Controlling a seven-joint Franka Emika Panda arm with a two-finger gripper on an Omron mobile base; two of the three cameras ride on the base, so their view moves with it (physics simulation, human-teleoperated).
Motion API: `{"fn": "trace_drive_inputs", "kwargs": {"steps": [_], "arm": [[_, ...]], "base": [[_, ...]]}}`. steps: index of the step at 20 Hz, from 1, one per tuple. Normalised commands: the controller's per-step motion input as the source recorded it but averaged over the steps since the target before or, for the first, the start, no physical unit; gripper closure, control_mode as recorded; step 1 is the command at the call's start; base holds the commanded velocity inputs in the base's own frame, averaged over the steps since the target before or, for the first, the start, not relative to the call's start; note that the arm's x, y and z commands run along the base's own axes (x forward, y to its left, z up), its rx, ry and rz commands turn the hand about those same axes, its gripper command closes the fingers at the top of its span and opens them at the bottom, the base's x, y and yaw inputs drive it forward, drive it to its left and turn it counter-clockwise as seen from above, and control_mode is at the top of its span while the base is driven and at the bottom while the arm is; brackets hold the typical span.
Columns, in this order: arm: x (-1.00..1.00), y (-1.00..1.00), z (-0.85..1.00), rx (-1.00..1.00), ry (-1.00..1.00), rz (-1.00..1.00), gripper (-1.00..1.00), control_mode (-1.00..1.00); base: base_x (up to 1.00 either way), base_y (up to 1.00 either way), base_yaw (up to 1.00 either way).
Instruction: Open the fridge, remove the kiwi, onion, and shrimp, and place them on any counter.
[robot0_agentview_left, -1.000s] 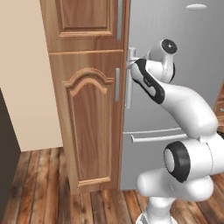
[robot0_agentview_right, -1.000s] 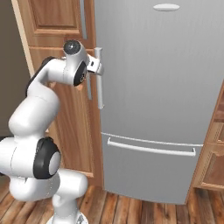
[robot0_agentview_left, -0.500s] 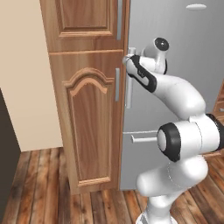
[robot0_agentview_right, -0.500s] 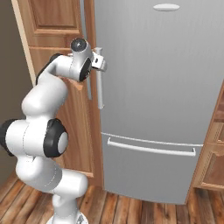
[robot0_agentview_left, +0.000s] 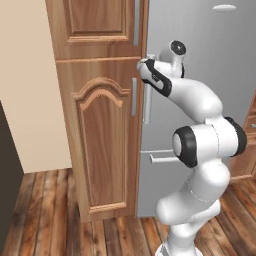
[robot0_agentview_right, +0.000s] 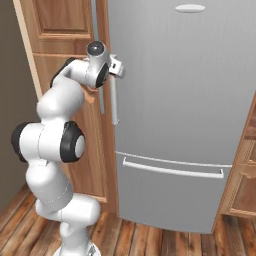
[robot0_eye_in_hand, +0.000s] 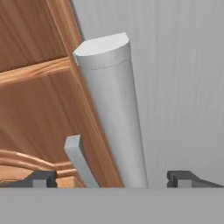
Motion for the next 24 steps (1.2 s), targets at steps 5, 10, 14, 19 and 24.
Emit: {"fn": "trace_drive_inputs", "kwargs": {"steps": [5, 10, 14, 19, 24], "arm": [[0.44, 0.0, -0.1, 0.01, 0.0, 0.0, -1.0, -1.0], [0.45, 0.0, -0.17, 0.0, 0.0, 0.0, -1.0, -1.0], [0.46, -0.01, -0.16, 0.01, 0.0, 0.0, -1.0, -1.0], [0.44, -0.01, -0.19, 0.01, 0.0, 0.0, -1.0, -1.0], [0.26, 0.0, -0.15, 0.0, 0.0, 0.0, 1.0, -1.0]], "base": [[0.0, 0.0, 0.0], [0.0, 0.0, 0.0], [0.0, 0.0, 0.0], [0.0, 0.0, 0.0], [0.0, 0.0, 0.0]]}}
